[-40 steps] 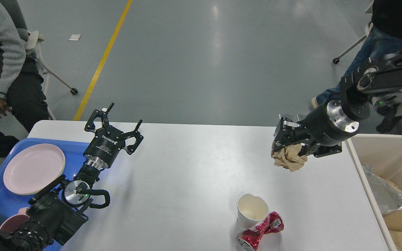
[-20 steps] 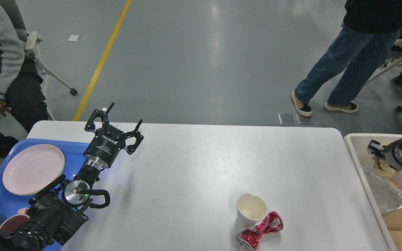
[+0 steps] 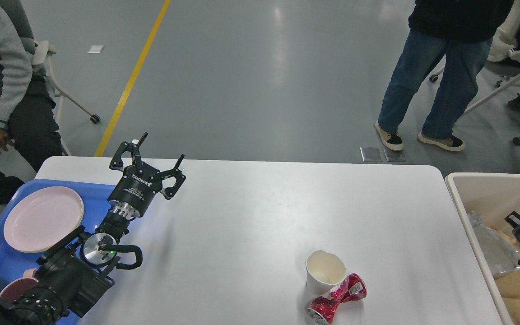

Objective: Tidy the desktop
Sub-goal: 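Release the crumpled paper ball into the white bin, then move the right gripper toward the white cup beside the red can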

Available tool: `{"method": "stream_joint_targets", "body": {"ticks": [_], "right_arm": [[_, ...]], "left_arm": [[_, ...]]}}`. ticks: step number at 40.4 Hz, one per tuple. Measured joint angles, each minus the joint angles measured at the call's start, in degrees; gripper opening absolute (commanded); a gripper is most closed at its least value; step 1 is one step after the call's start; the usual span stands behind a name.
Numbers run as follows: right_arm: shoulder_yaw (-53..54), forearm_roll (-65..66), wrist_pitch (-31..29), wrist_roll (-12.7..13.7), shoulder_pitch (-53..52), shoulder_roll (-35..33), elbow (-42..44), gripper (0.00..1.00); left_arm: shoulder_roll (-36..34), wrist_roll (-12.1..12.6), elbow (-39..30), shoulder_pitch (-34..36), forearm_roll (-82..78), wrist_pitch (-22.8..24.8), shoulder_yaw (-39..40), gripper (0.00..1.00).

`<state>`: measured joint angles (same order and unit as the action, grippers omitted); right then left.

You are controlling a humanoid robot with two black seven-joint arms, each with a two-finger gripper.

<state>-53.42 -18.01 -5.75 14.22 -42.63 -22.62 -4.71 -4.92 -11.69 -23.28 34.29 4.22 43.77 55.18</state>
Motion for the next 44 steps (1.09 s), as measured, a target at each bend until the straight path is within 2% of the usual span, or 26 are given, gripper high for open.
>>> {"method": "stream_joint_targets", "body": {"ticks": [22,25,29,31,35,37,38,42,43,44], "right_arm": [[1.0,0.7,-0.7,0.0,-1.4,0.1,0.1,1.0],[0.7,1.0,-1.8,0.0,-3.2,0.3,-0.6,1.0],[0.5,1.8,-6.6,0.1,-9.1,0.7,-2.4,1.0],[0.4,3.1,-12.2,-0.1,-15.5,0.4,-5.8,1.0],[0.3,6.3,-18.4,-0.5,-26.3,-1.4,-15.0,1.0],[0.2,7.8,-19.6,-0.6,-31.0,-2.4,-20.3,1.0],[0.2,9.5,-20.3,-0.7,-35.9,-3.2,-27.0,1.0],[0.2,12.0,-20.6,-0.7,-44.3,-4.2,-40.1,1.0],[0.3,12.8,-20.6,-0.8,-48.7,-4.3,-47.7,1.0],[0.3,13.0,-20.6,-0.8,-50.2,-4.3,-50.4,1.0]], "left_arm": [[0.0,0.0,0.0,0.0,0.0,0.0,0.0,0.97],[0.0,0.0,0.0,0.0,0.0,0.0,0.0,0.97],[0.0,0.0,0.0,0.0,0.0,0.0,0.0,0.97],[0.0,0.0,0.0,0.0,0.0,0.0,0.0,0.97],[0.0,0.0,0.0,0.0,0.0,0.0,0.0,0.97],[0.0,0.0,0.0,0.0,0.0,0.1,0.0,0.97],[0.0,0.0,0.0,0.0,0.0,0.1,0.0,0.97],[0.1,0.0,0.0,0.0,0.0,0.1,0.0,0.97],[0.1,0.0,0.0,0.0,0.0,0.1,0.0,0.97],[0.1,0.0,0.0,0.0,0.0,0.1,0.0,0.97]]}}
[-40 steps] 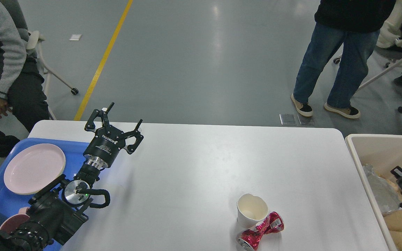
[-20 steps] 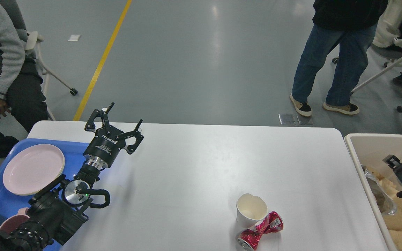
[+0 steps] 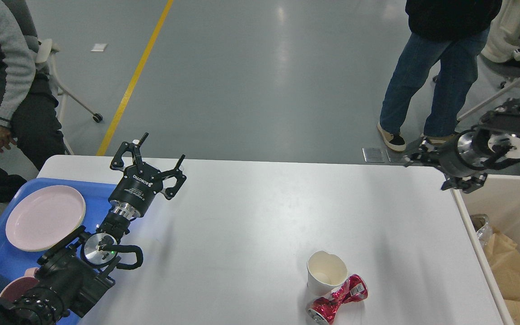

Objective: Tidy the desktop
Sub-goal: 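Move the right gripper toward the white cup beside the red can, then close the right gripper on the white paper cup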

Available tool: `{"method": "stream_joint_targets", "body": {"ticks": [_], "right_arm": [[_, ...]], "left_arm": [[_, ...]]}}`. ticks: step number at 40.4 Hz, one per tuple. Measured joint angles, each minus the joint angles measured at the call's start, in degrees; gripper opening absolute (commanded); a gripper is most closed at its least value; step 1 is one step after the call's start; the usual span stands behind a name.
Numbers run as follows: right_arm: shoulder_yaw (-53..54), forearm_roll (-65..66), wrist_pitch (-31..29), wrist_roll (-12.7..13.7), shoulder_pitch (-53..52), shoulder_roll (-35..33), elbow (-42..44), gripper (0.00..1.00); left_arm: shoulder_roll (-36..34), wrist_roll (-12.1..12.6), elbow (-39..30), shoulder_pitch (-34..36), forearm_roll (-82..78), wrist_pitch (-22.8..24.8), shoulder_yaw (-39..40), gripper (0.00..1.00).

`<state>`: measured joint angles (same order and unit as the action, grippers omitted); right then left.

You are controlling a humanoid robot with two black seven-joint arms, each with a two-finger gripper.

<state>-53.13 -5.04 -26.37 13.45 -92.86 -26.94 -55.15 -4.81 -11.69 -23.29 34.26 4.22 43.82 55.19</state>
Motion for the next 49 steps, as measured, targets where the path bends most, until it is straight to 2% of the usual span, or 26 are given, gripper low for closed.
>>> {"method": "stream_joint_targets", "body": {"ticks": [4,10,16,24,32,49], "right_arm": [[0.0,-0.1,0.1,0.0,-7.6,0.3,-14.0,1.0],[-0.4,-0.4,0.2,-0.3,-11.4,0.5,-23.1,1.0],[-1.4,-0.7,0.7,-1.3,-10.5,0.5,-24.5,1.0],[-1.4,-1.6,2.2,-6.0,-6.6,-0.6,-27.5,1.0],[-0.8,-4.2,6.4,-8.8,-2.7,1.8,-29.0,1.0],[1.6,-6.2,15.6,-9.8,5.9,5.6,-30.6,1.0]], "left_arm": [[0.0,0.0,0.0,0.0,0.0,0.0,0.0,0.97],[0.0,0.0,0.0,0.0,0.0,0.0,0.0,0.97],[0.0,0.0,0.0,0.0,0.0,0.0,0.0,0.97],[0.0,0.0,0.0,0.0,0.0,0.0,0.0,0.97],[0.0,0.0,0.0,0.0,0.0,0.0,0.0,0.97],[0.0,0.0,0.0,0.0,0.0,0.0,0.0,0.97]]}}
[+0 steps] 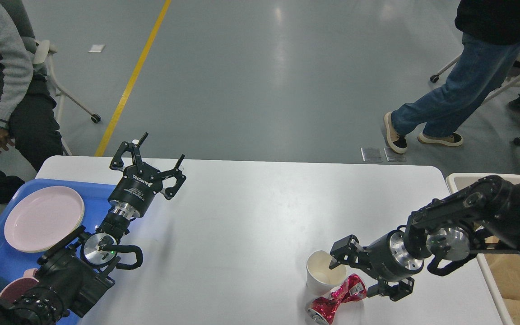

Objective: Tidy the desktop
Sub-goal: 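Close the right gripper on the white paper cup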

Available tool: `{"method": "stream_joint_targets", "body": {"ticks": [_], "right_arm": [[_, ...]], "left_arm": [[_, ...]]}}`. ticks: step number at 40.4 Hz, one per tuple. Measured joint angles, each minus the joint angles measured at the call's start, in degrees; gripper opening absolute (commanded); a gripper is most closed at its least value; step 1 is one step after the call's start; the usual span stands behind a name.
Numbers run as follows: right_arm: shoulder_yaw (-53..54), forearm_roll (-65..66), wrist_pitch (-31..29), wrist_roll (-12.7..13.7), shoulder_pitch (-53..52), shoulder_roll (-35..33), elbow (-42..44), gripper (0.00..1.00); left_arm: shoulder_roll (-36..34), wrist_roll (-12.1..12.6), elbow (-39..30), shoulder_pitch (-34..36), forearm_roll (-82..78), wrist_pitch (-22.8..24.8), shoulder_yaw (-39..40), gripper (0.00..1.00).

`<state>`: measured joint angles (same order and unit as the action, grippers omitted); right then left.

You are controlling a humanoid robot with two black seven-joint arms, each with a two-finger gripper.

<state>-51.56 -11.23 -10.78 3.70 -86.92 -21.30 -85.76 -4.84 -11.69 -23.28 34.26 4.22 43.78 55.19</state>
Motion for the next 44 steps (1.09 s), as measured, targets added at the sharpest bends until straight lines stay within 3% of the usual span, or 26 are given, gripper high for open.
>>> {"method": "stream_joint_targets", "body": {"ticks": [3,5,8,13,15,16,44], "right_arm": [[0.2,0.0,1.3,0.0,1.6,0.2,0.0,0.96],[0.6,0.0,2.5,-0.1,2.4,0.3,0.0,0.77],[1.1,0.0,4.3,-0.5,3.2,0.4,0.0,0.58],[1.3,0.1,6.0,-2.2,4.1,0.5,0.0,0.43],[1.3,0.2,6.2,-2.4,4.2,0.5,0.0,0.21],[1.3,0.2,6.2,-2.4,4.2,0.5,0.0,0.0],[3.2,0.2,7.4,-2.6,4.4,0.3,-0.5,0.0]], "left_arm": [[0.0,0.0,0.0,0.0,0.0,0.0,0.0,0.97],[0.0,0.0,0.0,0.0,0.0,0.0,0.0,0.97],[0.0,0.0,0.0,0.0,0.0,0.0,0.0,0.97],[0.0,0.0,0.0,0.0,0.0,0.0,0.0,0.97],[0.0,0.0,0.0,0.0,0.0,0.0,0.0,0.97],[0.0,0.0,0.0,0.0,0.0,0.0,0.0,0.97],[0.0,0.0,0.0,0.0,0.0,0.0,0.0,0.97]]}}
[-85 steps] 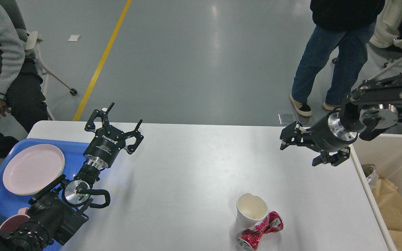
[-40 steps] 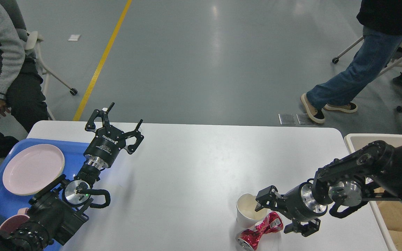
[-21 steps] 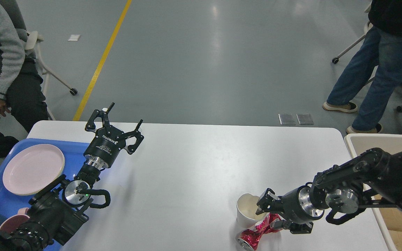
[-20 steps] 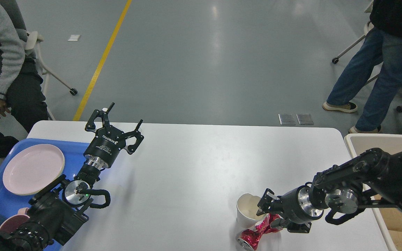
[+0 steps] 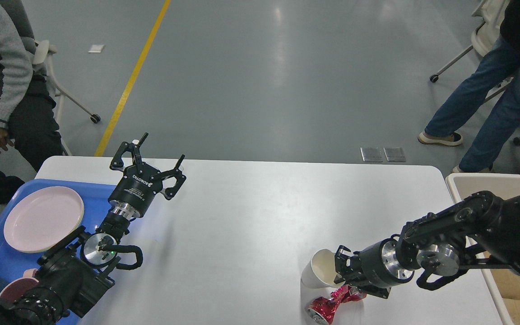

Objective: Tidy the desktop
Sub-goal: 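Close the right gripper on the white paper cup, then lift the white paper cup and drop it into the white bin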

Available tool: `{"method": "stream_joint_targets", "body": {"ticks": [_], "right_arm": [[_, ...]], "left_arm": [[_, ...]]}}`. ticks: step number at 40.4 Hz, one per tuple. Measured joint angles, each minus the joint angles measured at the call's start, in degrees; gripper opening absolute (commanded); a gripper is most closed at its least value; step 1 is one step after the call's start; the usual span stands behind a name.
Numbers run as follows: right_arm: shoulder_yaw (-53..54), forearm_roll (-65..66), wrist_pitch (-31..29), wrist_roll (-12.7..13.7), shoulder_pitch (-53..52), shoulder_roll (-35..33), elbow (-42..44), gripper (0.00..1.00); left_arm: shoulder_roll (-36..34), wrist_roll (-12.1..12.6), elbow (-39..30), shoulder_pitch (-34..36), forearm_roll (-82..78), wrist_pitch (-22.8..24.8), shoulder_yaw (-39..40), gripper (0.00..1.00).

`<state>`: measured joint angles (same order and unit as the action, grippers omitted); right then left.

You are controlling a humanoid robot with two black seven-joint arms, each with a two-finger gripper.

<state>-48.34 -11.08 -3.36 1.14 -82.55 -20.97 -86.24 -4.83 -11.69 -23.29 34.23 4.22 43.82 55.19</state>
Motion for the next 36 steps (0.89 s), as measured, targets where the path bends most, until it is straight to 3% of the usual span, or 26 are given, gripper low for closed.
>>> {"method": "stream_joint_targets", "body": {"ticks": [10,26,36], "right_arm": [[-0.5,0.1,-1.0,0.0,-6.2,-1.4,-0.4,0.0],[-4.9,1.9,-13.9,0.2,-38.2,-4.7,-7.6,0.0],[-12.8,10.5,-12.2,0.6,-36.6,-5.2,-3.5,0.0]], "left_arm": [[0.0,0.0,0.0,0.0,0.0,0.0,0.0,0.97],[0.0,0.0,0.0,0.0,0.0,0.0,0.0,0.97],[0.0,0.0,0.0,0.0,0.0,0.0,0.0,0.97]]}}
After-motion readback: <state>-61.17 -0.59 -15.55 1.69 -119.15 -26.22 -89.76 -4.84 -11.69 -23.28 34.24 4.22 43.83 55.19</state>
